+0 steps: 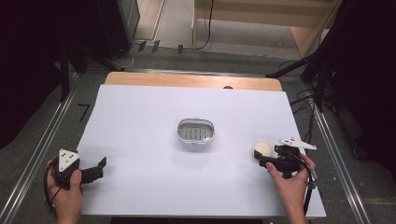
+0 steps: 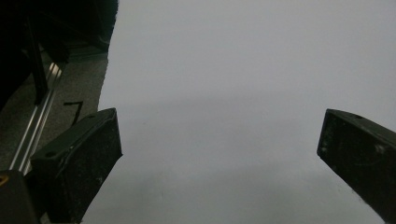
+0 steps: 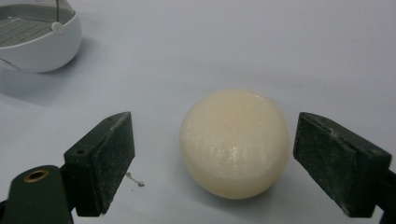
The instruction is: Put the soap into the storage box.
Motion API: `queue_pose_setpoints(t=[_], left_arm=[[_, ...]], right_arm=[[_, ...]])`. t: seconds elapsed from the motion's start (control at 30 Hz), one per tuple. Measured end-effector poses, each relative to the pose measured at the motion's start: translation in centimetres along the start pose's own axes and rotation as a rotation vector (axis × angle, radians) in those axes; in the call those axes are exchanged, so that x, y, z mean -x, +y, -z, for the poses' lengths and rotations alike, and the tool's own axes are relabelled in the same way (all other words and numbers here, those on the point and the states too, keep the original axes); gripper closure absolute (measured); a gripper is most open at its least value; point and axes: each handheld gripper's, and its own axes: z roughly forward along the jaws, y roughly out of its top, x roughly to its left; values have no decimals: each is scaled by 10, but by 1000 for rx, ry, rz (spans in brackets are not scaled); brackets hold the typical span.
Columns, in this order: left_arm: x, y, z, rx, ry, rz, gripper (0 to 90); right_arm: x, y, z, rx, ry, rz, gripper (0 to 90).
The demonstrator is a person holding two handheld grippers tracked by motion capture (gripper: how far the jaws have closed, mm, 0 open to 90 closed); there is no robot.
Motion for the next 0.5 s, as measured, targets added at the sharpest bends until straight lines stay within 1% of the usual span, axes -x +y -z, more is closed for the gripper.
queue_pose_setpoints(t=[0.1, 0.13, 0.2, 0.27, 0.37, 0.43, 0.5], left_arm=[[0, 0, 0, 1, 0, 0, 3], [0, 0, 0, 1, 0, 0, 3], [0, 0, 0, 1, -1, -1, 3], [0, 0, 0, 0, -1, -1, 3], [0, 0, 0, 1, -2, -1, 3], [0, 0, 0, 2, -3, -1, 3], [0, 0, 0, 1, -2, -1, 3]], right_arm=[[-1, 1, -5, -16, -12, -2, 135], [-3, 1, -9, -32, -35, -1, 135], [-2, 1, -11, -38, -44, 1, 135], [-2, 1, -16, -56, -59, -15, 136], [-1, 0, -18, -70, -75, -14, 137], [0, -1, -22, -89, -96, -28, 143], [1, -1, -23, -92, -102, -37, 150]])
